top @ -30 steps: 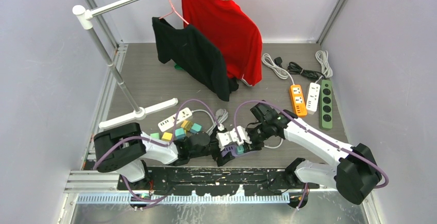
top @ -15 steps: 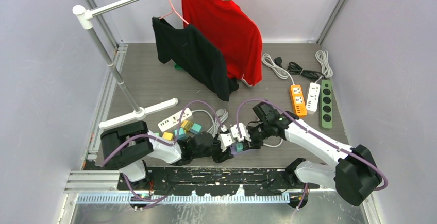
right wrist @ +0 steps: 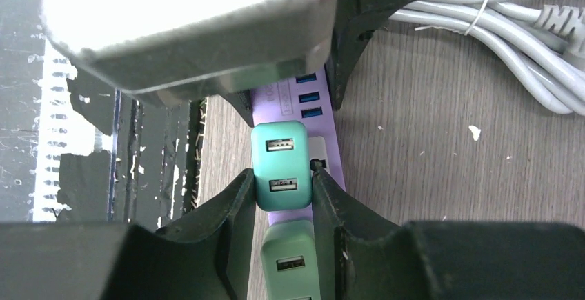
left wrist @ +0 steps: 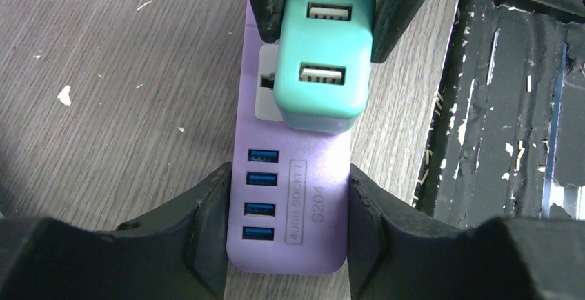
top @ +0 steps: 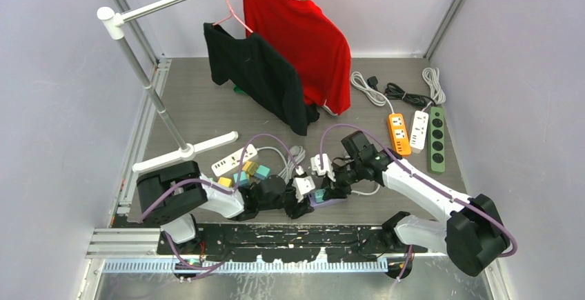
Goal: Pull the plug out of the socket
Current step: Remove the plug from the socket.
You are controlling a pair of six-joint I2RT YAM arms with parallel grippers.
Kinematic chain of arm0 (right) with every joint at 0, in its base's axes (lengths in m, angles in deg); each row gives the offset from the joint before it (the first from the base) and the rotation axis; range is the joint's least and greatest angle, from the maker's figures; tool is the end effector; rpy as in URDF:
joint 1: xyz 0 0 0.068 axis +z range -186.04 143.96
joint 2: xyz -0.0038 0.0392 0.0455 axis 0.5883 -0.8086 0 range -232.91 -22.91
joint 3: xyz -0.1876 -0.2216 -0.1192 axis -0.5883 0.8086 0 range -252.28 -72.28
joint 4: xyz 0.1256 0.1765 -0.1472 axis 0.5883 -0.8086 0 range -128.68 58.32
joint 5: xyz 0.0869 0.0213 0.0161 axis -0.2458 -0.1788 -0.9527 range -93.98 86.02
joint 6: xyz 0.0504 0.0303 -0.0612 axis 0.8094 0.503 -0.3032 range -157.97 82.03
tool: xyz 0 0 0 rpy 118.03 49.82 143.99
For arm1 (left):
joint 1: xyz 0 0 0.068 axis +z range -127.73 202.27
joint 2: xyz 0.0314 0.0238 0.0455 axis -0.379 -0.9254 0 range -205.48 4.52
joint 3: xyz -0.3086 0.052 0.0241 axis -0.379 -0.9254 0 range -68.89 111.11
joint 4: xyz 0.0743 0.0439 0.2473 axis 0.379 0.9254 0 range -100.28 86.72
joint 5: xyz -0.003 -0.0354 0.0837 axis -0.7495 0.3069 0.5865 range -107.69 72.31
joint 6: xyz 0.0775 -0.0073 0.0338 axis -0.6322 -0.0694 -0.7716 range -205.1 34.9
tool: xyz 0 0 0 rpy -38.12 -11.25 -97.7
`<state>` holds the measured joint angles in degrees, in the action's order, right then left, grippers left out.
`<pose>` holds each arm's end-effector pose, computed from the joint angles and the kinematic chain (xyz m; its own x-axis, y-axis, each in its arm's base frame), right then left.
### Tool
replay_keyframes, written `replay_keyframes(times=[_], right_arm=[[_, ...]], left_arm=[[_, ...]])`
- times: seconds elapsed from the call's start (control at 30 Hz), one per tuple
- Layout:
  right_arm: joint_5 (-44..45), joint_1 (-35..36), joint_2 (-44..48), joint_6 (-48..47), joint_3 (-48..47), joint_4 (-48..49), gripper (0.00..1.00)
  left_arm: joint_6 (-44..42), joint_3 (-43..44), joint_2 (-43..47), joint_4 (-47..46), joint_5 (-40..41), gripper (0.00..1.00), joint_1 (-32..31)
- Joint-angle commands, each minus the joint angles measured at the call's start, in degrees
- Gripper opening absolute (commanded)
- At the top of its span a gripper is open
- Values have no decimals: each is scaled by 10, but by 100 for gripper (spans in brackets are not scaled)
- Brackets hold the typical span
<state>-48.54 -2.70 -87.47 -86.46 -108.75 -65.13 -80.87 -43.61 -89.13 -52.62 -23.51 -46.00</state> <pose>0.1332 0.1503 0.2157 0.0156 -0.6284 -0.7777 -0.9947 -0.0890 0.0520 0.1110 -0.2991 0.1479 -0.2327 0.3856 -0.8928 0.9433 0.3130 -0.1106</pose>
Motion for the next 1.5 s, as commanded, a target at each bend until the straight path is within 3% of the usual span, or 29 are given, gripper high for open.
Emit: replay_keyframes(times=[0.0, 0.07, 0.2, 0.4, 0.53, 0.7, 0.77, 0.87, 0.97, 1.1, 1.2, 1.37, 1.47], right_arm=[[-48, -26, 11, -65, -33, 15, 1], [-53, -23, 17, -160, -32, -63, 1], [-75, 18, 31, -187, -22, -91, 1], [-79, 22, 17, 39, -15, 113, 1], [-80, -2, 14, 89, -16, 172, 1], [-71, -62, 24, -48, -24, 32, 1], [-66, -63, 30, -166, -28, -59, 1], [-62, -39, 41, -233, -24, -123, 1], [-73, -6, 43, -209, -19, -105, 1], [-97, 0, 32, -21, -28, 43, 1], [-105, -22, 29, 50, -41, 109, 1], [-97, -76, 39, -13, -42, 49, 1], [-102, -85, 64, -114, -41, -49, 1]], left_arm=[[27, -8, -20, -27, -1, 0, -4], [29, -9, -23, -25, 1, 0, -4], [27, 2, -28, -7, 0, 0, -4], [28, 23, -33, 26, -10, 0, -4], [33, 17, -25, 33, -6, 0, -4], [37, 4, -13, 33, 4, 0, -4], [38, 5, -14, 33, 5, 0, -4], [38, 10, -20, 34, 4, 0, -4], [34, 20, -25, 41, 0, 0, -4], [36, 29, -28, 55, -8, 0, -4], [44, 23, -23, 54, -5, 0, -4], [51, 8, -9, 49, 9, 0, -4], [53, 7, -7, 51, 8, 0, -4]])
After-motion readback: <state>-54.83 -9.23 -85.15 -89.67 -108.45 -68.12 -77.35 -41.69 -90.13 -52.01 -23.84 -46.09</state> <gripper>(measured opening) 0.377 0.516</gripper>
